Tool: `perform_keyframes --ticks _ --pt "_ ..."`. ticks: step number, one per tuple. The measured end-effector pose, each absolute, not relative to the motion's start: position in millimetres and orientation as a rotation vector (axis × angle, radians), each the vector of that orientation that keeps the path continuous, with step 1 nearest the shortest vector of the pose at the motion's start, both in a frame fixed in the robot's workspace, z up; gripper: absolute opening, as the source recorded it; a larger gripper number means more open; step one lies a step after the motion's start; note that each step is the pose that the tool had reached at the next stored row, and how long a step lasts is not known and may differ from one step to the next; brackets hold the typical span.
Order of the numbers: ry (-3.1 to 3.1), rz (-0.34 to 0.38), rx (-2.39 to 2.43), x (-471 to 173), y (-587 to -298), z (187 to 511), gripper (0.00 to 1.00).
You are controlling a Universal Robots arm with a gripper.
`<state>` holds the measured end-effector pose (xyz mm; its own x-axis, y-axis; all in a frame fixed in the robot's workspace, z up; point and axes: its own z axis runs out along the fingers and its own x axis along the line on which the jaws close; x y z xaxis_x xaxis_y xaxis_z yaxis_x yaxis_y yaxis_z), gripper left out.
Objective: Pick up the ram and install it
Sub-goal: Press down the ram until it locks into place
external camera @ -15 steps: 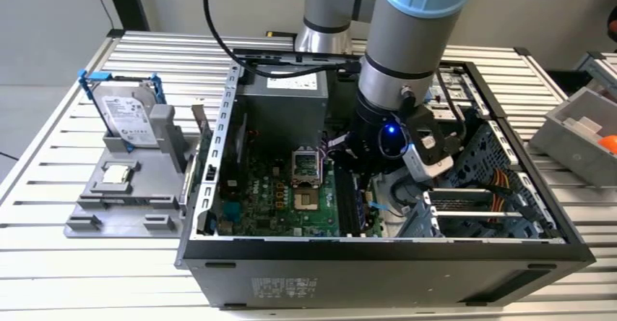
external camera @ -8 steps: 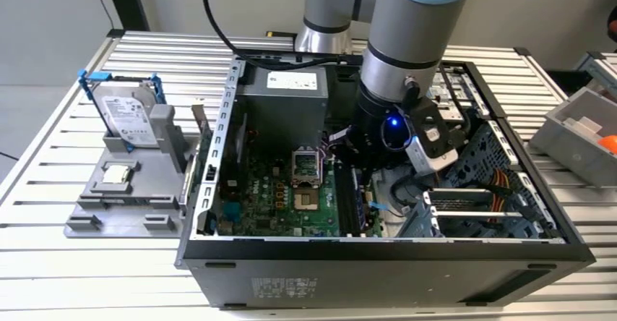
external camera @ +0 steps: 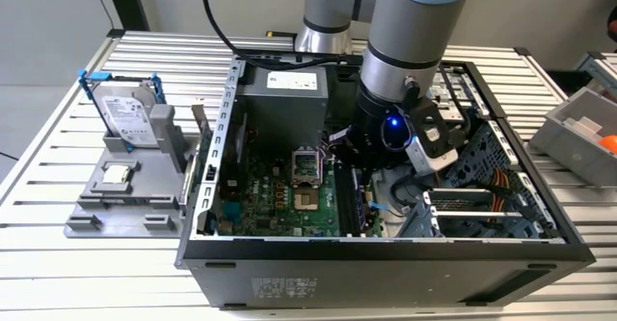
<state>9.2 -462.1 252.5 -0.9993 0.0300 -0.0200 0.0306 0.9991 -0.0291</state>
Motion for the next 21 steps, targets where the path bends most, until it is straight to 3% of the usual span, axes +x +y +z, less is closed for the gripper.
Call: perform_keyframes --ticks 21 --pt "3.107 0.010 -0.272 9.4 -462.1 252.6 0.00"
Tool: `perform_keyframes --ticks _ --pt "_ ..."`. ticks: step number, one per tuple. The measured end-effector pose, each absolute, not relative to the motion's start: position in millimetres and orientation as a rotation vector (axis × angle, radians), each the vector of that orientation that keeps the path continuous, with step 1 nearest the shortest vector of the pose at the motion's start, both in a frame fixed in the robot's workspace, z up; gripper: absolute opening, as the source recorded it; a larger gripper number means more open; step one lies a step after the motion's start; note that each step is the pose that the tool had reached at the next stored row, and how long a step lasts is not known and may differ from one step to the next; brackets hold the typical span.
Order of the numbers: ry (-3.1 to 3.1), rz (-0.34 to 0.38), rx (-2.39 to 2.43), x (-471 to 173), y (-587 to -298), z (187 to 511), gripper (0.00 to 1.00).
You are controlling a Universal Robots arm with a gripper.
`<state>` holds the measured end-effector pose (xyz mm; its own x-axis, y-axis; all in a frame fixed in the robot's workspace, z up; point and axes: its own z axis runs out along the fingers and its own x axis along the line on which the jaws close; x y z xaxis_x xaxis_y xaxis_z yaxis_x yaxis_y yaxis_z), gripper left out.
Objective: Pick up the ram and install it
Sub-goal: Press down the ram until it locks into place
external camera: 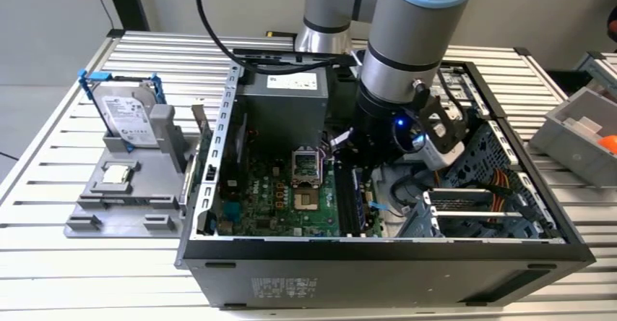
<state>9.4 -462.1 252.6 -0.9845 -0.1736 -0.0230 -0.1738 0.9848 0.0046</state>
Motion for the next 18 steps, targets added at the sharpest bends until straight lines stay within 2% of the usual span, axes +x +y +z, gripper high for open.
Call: perform_keyframes --ticks 18 --pt "3.060 0.017 -0.607 10.2 -462.1 253.2 0.00"
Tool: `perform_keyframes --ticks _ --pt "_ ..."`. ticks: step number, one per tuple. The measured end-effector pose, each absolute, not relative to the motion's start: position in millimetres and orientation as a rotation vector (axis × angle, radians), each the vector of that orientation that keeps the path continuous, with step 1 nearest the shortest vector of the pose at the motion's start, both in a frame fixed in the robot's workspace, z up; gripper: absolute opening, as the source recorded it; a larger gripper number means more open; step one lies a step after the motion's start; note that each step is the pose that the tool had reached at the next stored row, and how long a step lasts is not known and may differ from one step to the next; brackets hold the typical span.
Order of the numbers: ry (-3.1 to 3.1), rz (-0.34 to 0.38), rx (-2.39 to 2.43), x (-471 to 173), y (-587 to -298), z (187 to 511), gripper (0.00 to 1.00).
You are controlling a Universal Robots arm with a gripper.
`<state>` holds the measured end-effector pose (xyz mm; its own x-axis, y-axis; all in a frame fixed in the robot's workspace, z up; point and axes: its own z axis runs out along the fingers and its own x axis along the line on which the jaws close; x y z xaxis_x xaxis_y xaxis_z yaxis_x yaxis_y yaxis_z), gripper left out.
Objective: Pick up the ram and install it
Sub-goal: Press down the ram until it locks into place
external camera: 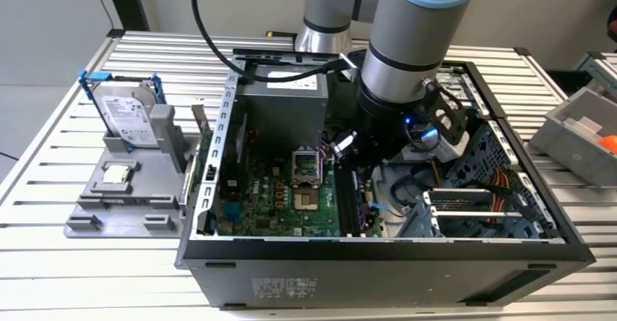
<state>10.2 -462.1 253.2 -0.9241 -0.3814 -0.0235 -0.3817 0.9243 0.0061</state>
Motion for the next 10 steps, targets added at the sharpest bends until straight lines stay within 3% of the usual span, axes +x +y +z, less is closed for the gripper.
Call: perform_keyframes --ticks 10 --pt "3.017 0.021 -0.794 11.8 -462.1 253.4 0.00"
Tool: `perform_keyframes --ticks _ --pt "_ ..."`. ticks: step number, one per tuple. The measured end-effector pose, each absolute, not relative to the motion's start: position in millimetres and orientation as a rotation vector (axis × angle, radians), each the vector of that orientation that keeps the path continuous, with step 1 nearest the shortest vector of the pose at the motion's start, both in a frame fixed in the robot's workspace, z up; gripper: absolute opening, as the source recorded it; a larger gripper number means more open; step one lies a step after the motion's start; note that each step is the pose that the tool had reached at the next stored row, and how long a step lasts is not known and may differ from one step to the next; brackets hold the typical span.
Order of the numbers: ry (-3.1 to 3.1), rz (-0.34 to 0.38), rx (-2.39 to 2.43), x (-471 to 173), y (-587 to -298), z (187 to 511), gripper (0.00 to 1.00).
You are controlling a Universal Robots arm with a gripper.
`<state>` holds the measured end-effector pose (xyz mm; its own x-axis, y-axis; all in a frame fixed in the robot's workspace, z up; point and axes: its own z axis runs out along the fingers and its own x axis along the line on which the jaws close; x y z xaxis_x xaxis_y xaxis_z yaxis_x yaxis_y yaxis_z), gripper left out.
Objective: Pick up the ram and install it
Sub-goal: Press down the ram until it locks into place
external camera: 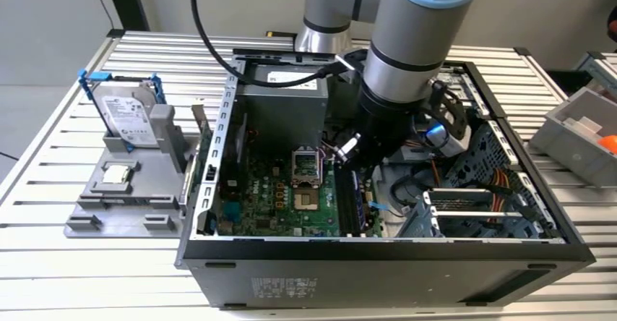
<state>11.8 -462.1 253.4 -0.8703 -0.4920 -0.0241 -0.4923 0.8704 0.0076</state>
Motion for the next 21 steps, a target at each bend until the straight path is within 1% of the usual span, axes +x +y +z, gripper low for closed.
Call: perform_keyframes --ticks 21 --pt "2.872 0.026 -1.224 12.1 -462.1 253.4 0.00"
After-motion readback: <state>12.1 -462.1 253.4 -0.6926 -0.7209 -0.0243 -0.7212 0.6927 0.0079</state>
